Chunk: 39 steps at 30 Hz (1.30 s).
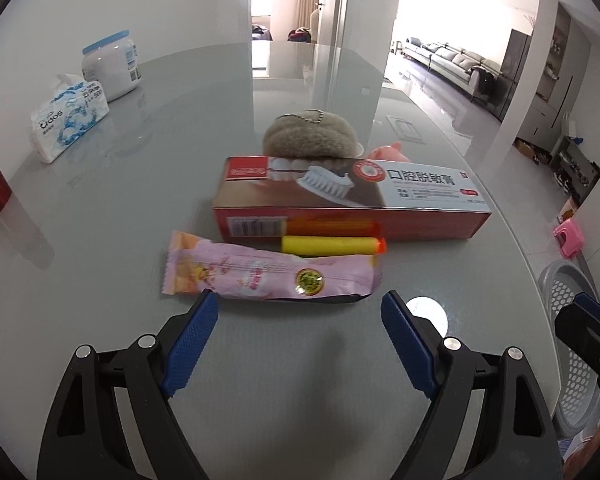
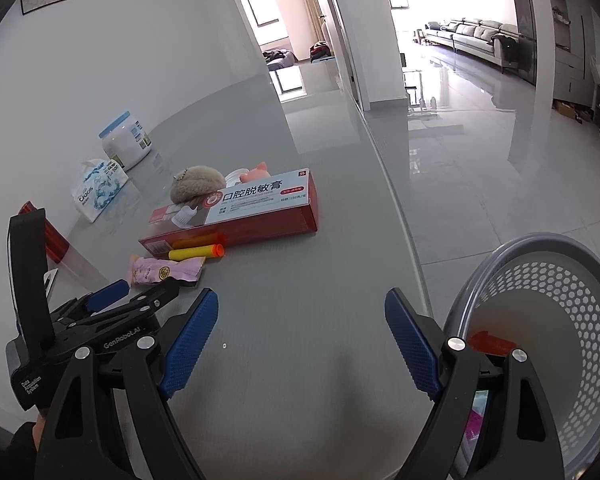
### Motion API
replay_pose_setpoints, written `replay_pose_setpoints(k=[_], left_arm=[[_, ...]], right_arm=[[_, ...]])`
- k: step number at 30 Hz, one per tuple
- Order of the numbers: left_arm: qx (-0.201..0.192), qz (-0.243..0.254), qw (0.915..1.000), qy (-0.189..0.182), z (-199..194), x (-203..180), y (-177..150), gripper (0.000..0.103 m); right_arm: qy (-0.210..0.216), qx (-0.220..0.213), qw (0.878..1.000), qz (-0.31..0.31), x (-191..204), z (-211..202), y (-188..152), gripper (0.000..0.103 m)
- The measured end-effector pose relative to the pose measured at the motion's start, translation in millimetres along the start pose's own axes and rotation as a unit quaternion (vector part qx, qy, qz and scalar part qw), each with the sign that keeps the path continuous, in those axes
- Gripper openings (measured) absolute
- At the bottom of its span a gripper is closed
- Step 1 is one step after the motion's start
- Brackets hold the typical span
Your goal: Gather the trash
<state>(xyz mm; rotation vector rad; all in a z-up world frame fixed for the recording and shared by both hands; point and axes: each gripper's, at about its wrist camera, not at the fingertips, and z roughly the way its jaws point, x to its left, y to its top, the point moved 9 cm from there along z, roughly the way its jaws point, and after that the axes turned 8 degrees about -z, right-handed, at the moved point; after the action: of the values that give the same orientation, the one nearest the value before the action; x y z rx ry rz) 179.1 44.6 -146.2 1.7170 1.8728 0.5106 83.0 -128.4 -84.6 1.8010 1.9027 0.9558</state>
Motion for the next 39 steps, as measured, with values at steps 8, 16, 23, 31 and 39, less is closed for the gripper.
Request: replay_pose_setpoints(k=[8,16,23,31,39], left_arm=[[0.011,0.005,0.9996,0.026,22.8,-16.2,7.8,0.082],[0.006,-0.023,0.9982,0.054,18.2,20.0,6.2,0.082],[-0.005,-0.061,0.995,0.079,4.5,78.0,7.9,0.082],[-0.015,-0.062,0.9962,0.06,-15.1,95.7,3.7,0.082],[-0.04,-0.047,0.9972,0.043,-22.9,90.9,19.9,0.082]], right_arm=[[-0.002,-0.005,1.0,0.016,-12.7,-5.7,-2.5,0.082],[0.003,-0.006,1.0,0.017,-10.6,-3.9,-2.6,0.082],[0.015,0.006,1.0,0.001,6.1,8.3,-1.6,0.082],[0.053,0.035,0.997,-0.05,54.0,45.8,6.7,0.082],[0.06,0.075,0.992,-0.088,81.0,88.4,17.8,0.082]])
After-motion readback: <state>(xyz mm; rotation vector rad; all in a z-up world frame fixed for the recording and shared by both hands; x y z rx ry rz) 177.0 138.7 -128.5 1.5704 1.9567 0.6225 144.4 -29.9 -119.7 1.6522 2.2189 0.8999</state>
